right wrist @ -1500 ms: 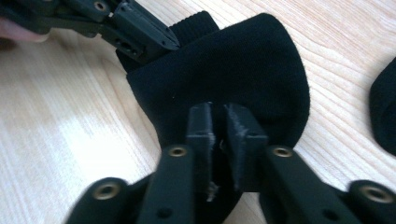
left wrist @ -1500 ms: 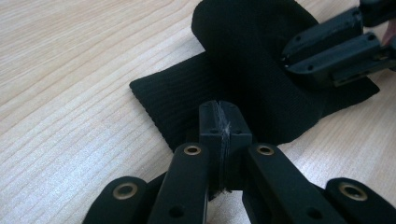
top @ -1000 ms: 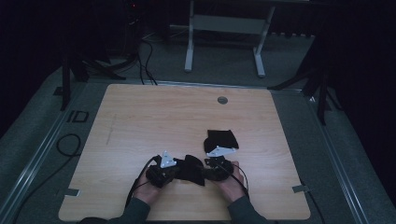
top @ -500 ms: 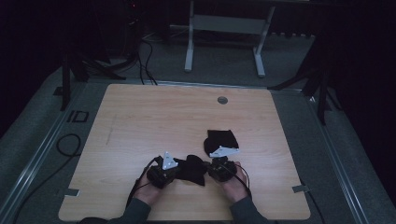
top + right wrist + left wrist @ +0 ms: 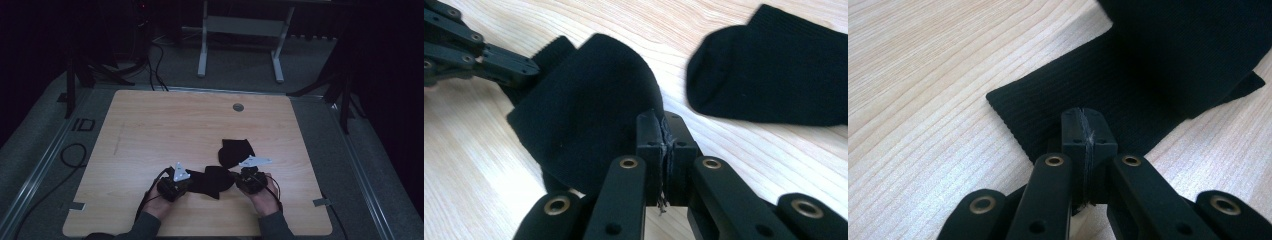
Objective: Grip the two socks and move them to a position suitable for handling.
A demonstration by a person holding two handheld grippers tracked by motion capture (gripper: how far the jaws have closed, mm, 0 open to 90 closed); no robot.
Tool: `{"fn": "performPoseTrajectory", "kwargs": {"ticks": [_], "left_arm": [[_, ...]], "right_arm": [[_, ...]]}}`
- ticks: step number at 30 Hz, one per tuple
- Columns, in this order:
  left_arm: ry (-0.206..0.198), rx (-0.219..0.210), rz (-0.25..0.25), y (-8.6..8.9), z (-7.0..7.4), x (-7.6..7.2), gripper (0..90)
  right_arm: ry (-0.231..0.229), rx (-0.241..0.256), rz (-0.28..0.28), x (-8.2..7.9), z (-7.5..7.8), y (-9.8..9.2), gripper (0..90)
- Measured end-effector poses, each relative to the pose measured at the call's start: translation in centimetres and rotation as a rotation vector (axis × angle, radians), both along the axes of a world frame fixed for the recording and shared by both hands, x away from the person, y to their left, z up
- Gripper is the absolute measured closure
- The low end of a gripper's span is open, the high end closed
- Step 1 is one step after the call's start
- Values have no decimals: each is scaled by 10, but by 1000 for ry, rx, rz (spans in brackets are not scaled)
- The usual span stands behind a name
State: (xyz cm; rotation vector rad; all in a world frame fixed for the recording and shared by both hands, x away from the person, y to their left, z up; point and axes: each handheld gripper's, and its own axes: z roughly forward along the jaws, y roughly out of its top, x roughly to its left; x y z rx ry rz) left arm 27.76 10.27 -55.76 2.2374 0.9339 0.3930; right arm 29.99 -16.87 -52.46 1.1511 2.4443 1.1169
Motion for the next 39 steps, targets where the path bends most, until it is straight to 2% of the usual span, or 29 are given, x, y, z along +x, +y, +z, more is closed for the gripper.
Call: {"fn": "performPoseTrajectory", "kwargs": {"ticks": [10,17,21,25,30,38,39], "left_arm": [[9,3,-14,3,1,1,900],[16,11,-37,6,2,1,900],[14,23,-49,8,3,0,900],[24,13,-56,11,3,0,899],[27,26,-62,16,5,0,898],[41,40,-65,26,6,1,899],[47,42,-59,30,7,2,899]], "right_arm": [[25,-4,-30,2,1,-26,875],[59,-18,-38,1,-4,-34,867],[66,-30,-27,0,-5,-33,865],[71,-31,-24,0,-3,-40,867],[84,-42,-10,-1,-1,-47,867],[105,-71,39,-3,2,-55,867],[116,-77,58,-4,3,-57,869]]}}
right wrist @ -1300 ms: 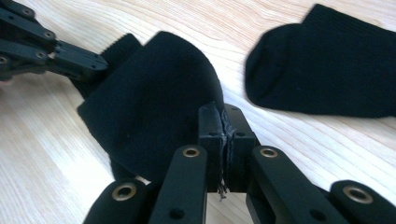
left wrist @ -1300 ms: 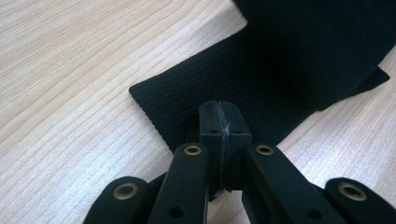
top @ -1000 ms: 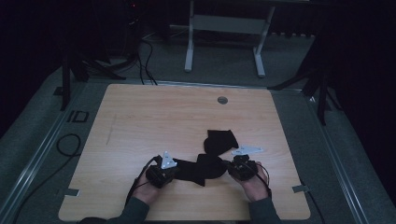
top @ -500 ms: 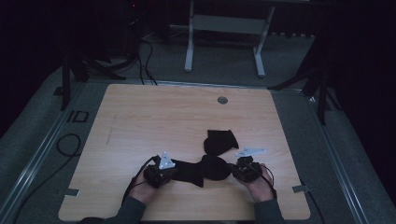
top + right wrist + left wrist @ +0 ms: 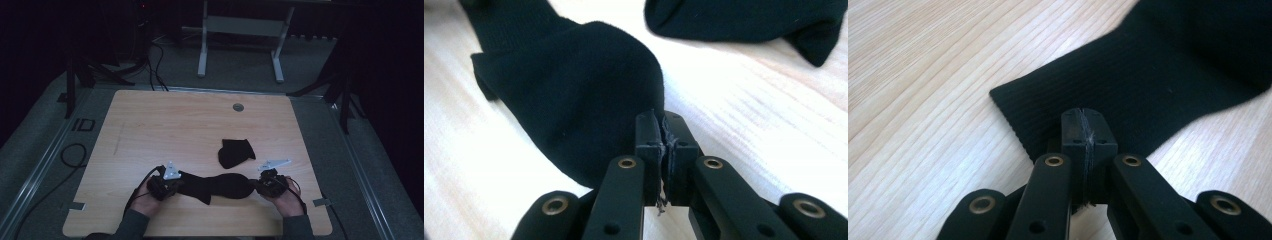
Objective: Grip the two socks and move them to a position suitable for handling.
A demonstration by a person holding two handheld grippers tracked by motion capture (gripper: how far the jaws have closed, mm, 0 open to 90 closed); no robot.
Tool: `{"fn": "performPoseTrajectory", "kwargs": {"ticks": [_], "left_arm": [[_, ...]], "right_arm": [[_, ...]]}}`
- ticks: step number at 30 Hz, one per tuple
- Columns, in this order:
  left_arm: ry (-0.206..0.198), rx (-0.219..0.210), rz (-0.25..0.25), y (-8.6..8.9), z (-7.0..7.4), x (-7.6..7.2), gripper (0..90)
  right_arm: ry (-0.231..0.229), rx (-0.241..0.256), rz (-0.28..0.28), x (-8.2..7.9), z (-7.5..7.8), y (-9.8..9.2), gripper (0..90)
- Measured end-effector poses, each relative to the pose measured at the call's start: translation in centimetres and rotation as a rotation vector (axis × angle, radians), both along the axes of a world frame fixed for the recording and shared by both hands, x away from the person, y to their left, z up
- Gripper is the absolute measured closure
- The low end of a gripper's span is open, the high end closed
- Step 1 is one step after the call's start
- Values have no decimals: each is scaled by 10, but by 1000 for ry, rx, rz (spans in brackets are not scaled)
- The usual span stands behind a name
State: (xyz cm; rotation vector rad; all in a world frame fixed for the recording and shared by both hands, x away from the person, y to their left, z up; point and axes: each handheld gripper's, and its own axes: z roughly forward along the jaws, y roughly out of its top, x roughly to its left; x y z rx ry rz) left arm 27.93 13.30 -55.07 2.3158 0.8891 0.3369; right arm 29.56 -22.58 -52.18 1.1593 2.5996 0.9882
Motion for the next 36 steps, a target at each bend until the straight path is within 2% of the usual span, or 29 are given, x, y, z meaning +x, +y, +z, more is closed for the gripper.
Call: {"fn": "performPoseTrajectory", "kwargs": {"ticks": [6,7,9,11,14,16,19,23,24,25,28,36], "left_arm": [[8,7,16,8,2,0,900],[7,7,16,9,3,0,900],[-4,-19,16,10,4,-1,889],[-11,-64,9,12,6,-1,830],[-24,-116,8,14,10,-2,804],[-42,-126,17,15,10,-2,787],[-58,-133,32,16,11,-1,762],[-81,-148,65,16,11,1,722],[-103,-154,89,17,11,1,722],[-106,-160,100,18,12,1,698],[-96,-187,131,20,11,2,675],[-97,-197,162,21,10,3,658]], "right_arm": [[15,-19,30,0,-3,0,863],[20,-22,24,0,-4,0,850],[15,-29,7,2,-6,0,783],[3,-17,-6,2,-5,-1,736],[-31,16,-18,2,0,-1,686],[-64,42,-27,3,4,1,673],[-85,54,-29,4,5,6,659],[-120,51,-34,7,6,15,647],[-128,50,-36,8,5,18,644],[-137,53,-46,11,4,22,634],[-128,52,-47,14,1,25,615],[-106,38,-57,19,-6,29,610]]}}
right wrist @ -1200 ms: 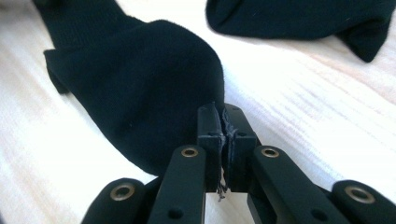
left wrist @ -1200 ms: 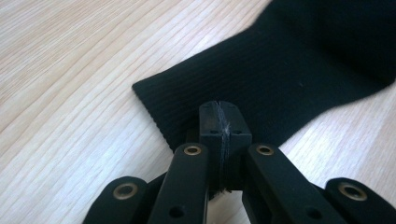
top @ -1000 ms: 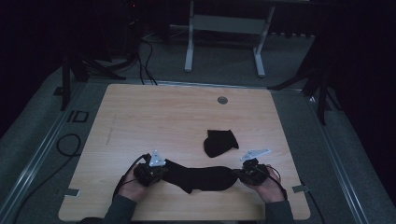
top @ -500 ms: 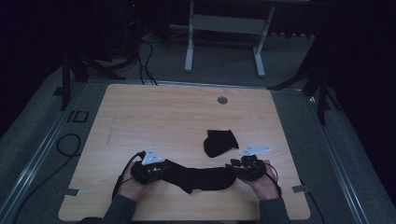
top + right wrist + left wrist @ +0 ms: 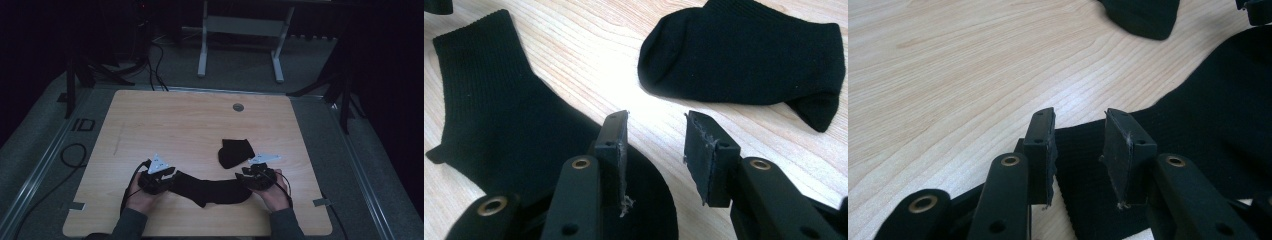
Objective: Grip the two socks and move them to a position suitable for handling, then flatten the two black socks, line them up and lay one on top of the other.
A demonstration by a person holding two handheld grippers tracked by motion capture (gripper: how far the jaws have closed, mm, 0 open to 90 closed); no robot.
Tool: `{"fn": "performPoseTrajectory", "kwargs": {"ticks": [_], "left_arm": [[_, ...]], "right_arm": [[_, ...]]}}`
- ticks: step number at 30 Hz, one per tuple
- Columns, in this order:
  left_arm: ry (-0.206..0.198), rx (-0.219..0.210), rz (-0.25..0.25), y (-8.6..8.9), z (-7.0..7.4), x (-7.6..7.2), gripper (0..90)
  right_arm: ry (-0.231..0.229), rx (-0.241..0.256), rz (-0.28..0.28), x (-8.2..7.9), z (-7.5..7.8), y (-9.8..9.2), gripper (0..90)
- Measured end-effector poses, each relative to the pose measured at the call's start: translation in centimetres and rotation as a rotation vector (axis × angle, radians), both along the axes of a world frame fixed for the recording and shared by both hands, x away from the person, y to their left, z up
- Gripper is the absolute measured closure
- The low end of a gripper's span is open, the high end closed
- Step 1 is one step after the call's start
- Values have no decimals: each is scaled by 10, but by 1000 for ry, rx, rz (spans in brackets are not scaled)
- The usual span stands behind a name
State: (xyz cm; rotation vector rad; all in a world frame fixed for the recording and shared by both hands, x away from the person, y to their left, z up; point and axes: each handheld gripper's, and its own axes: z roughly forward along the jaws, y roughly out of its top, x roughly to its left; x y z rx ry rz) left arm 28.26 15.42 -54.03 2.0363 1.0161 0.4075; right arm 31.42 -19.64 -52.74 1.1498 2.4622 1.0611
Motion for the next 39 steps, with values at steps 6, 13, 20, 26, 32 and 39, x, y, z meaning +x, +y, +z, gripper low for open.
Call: {"fn": "performPoseTrajectory", "kwargs": {"ticks": [6,13,20,26,32,39], "left_arm": [[7,-16,-4,-2,-1,0,662],[16,-37,7,-1,-2,0,656],[22,-37,9,-3,-3,2,646],[15,-22,-2,-6,-3,1,639],[13,-15,0,-6,-4,1,637],[6,12,-3,-8,-5,1,637]], "right_arm": [[2,-4,-2,0,-2,1,607],[-16,-26,-6,4,0,12,606],[-39,-43,21,16,2,29,606],[-36,-67,33,31,-1,49,593],[-20,-108,12,51,-8,64,575],[39,-151,-21,71,-20,70,581]]}}
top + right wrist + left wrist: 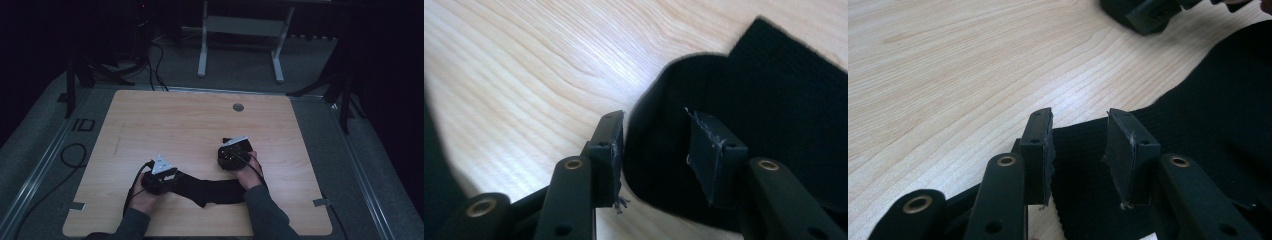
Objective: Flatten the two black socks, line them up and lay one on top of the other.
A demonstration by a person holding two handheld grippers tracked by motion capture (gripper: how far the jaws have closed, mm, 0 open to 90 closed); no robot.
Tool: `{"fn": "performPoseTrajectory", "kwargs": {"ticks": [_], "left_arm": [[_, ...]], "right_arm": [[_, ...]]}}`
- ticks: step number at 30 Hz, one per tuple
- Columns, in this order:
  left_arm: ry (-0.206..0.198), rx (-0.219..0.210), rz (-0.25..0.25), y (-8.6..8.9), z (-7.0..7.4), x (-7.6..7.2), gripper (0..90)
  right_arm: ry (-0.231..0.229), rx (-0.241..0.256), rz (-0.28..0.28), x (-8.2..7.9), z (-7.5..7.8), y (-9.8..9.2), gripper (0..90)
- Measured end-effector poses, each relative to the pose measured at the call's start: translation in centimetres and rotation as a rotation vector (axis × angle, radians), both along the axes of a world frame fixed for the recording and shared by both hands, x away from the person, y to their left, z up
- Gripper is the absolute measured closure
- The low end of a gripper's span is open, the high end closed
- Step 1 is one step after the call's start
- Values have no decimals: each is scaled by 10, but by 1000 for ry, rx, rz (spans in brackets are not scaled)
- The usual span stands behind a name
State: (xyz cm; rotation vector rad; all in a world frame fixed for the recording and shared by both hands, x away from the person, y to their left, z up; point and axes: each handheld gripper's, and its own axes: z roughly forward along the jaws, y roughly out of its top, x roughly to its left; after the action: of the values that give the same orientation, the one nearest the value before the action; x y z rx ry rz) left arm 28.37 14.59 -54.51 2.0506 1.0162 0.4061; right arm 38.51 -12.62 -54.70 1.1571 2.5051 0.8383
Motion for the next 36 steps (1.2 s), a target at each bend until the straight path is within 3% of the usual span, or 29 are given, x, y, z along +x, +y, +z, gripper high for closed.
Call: {"fn": "performPoseTrajectory", "kwargs": {"ticks": [5,7,11,18,25,36], "left_arm": [[-1,6,-1,-1,-1,0,637],[-1,9,-4,-2,-1,0,637],[4,19,-5,-3,-2,0,632],[1,25,-9,-5,-3,0,632],[0,20,-3,-3,-2,0,627],[-3,26,-1,-5,-2,1,628]], "right_arm": [[32,-76,14,4,5,5,691],[51,-79,8,5,7,6,753],[99,-42,17,4,8,5,791],[158,9,106,-8,7,20,814],[168,68,158,-17,12,32,823],[158,195,164,-23,33,21,828]]}}
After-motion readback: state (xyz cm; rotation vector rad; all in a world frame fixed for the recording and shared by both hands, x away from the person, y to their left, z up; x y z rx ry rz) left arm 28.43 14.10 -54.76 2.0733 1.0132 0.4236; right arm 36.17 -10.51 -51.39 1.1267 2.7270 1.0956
